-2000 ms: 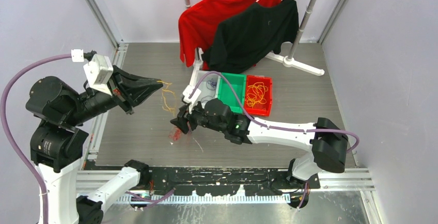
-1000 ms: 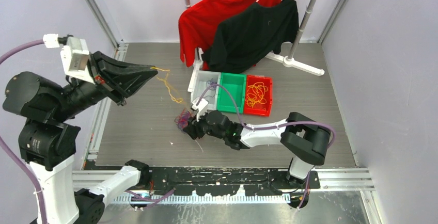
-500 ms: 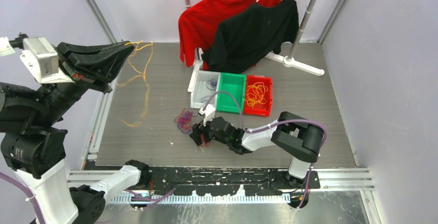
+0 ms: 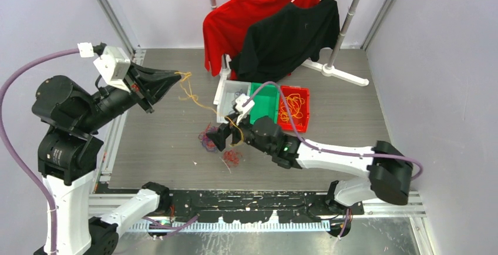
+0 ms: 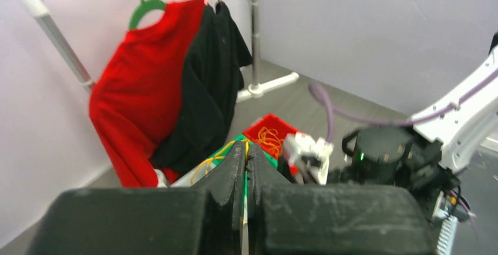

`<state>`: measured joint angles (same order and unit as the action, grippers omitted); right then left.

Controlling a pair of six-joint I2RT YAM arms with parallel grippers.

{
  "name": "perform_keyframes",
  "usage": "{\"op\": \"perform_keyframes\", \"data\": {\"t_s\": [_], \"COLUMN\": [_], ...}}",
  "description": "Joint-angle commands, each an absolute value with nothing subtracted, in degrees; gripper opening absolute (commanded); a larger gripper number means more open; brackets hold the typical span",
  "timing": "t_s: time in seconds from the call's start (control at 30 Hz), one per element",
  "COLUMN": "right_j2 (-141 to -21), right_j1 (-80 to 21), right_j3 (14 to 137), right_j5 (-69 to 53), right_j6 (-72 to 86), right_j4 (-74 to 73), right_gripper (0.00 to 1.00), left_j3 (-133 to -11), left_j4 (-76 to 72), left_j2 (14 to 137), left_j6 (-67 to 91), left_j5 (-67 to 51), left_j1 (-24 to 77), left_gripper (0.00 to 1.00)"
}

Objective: Untangle the cables

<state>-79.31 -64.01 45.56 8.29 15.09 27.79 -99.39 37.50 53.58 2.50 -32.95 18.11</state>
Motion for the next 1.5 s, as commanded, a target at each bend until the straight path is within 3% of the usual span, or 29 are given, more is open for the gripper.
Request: {"op": "perform_keyframes", "data": {"t_s": [0.0,0.23,0.37,0.63,0.87,1.03,1.2,1.33,1.47], "right_j2": [-72.7,-68.2,-69.3,-74.6,-73.2,-63.0,-53.7,-55.0,-59.8], "right_j1": [-63.9,-63.9,-63.9,-62.4,-57.6,-55.6,-50.5,-50.4,-51.1], "right_j3": [50.0,52.6,56.0,54.8,55.1,52.9,53.9,57.4,60.3], "right_j5": [7.0,9.0,20.4,48.4,53.4,39.9,7.2,-12.3,-21.6], "right_j6": [12.7,9.2,4.0,4.0,10.3,12.6,14.5,19.3,24.1], "right_j4": [21.2,15.1,3.6,-4.7,-10.8,-5.1,-0.1,5.3,11.6], "right_gripper": [1.0,0.99,1.0,1.0,1.0,1.0,1.0,0.99,0.99], "left_j3": [-97.6,-97.5,-98.8,-104.0,-104.4,-101.4,-97.4,-94.9,-94.3], "left_j4": [37.2,38.1,38.1,34.8,30.9,31.4,32.7,33.0,33.0], "left_j2": [51.8,51.7,51.6,52.6,52.0,50.9,49.8,49.4,49.6], "left_j6": [1.3,0.1,-0.4,5.8,10.1,11.2,10.2,9.8,9.8], "left_j5": [-38.0,-39.9,-40.3,-45.4,-46.1,-47.0,-48.1,-49.9,-51.1], "left_j1": [18.1,18.1,18.1,18.2,18.1,18.1,18.1,18.1,18.2], "left_gripper": [0.0,0.0,0.0,0.0,0.0,0.0,0.0,0.0,0.0]}}
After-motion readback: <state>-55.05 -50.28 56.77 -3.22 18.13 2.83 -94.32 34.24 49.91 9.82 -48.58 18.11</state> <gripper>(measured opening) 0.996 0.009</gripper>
